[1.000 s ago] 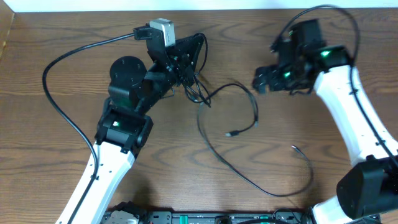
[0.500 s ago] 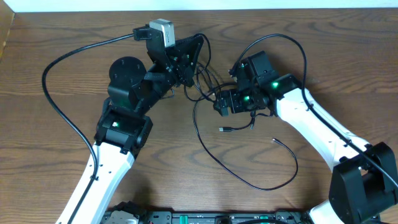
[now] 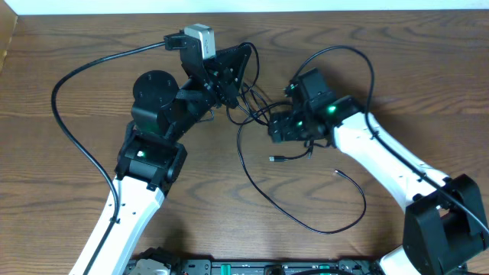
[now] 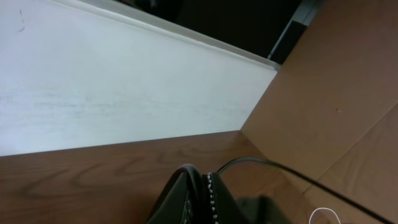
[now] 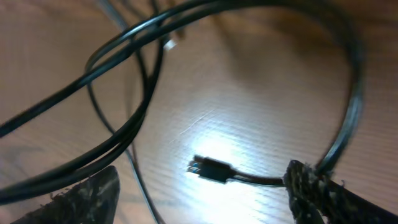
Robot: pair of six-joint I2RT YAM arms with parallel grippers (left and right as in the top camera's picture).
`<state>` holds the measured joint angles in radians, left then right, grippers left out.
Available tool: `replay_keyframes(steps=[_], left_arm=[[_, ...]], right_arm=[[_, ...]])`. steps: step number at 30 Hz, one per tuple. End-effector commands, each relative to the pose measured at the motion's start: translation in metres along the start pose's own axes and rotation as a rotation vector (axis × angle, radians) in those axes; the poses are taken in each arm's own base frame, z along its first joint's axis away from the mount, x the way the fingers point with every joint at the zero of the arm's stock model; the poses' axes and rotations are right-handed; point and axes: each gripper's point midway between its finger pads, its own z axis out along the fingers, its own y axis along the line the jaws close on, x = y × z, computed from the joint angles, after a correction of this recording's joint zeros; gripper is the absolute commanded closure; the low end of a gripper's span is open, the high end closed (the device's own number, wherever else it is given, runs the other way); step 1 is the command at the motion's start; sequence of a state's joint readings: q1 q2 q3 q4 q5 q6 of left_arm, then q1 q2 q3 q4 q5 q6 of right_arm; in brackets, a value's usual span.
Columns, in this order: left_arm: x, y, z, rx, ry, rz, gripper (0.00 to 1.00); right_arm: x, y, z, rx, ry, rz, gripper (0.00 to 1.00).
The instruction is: Untangle cables
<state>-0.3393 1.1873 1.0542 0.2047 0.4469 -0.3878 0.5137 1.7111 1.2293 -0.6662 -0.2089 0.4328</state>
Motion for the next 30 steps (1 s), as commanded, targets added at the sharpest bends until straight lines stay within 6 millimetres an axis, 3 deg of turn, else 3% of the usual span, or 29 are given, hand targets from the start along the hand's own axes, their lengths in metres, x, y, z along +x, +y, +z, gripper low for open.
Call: replay_keyframes(steps=[1,6,11,19,30], left_arm=[[-0.021,-0.016,-0.008,0.037,-0.046,0.034,0.92],[-0.021,-0.016,-0.008,0.036,-0.046,0.033,0.92],[-0.021,-0.016,-0.009,0.037,-0.046,0.033,0.92],[-0.021,-0.017,-0.009,0.038,-0.046,0.033,0.92],[-0.018,-0.017,-0.014,0.028,-0.027,0.024,0.92]], right_arm=[[0.019,0.017,0.008,-0.018,0.027,-0.031,0.18],[0.036,0.036,0.03,-0.065,0.005,-0.009,0.16],[0.04,0.051,0.045,-0.133,-0.06,-0.015,0.15],[0.023,0.063,0.058,-0.159,-0.196,-0.04,0.11],[0.014,0.066,0.119,-0.217,-0.239,0.02,0.11]])
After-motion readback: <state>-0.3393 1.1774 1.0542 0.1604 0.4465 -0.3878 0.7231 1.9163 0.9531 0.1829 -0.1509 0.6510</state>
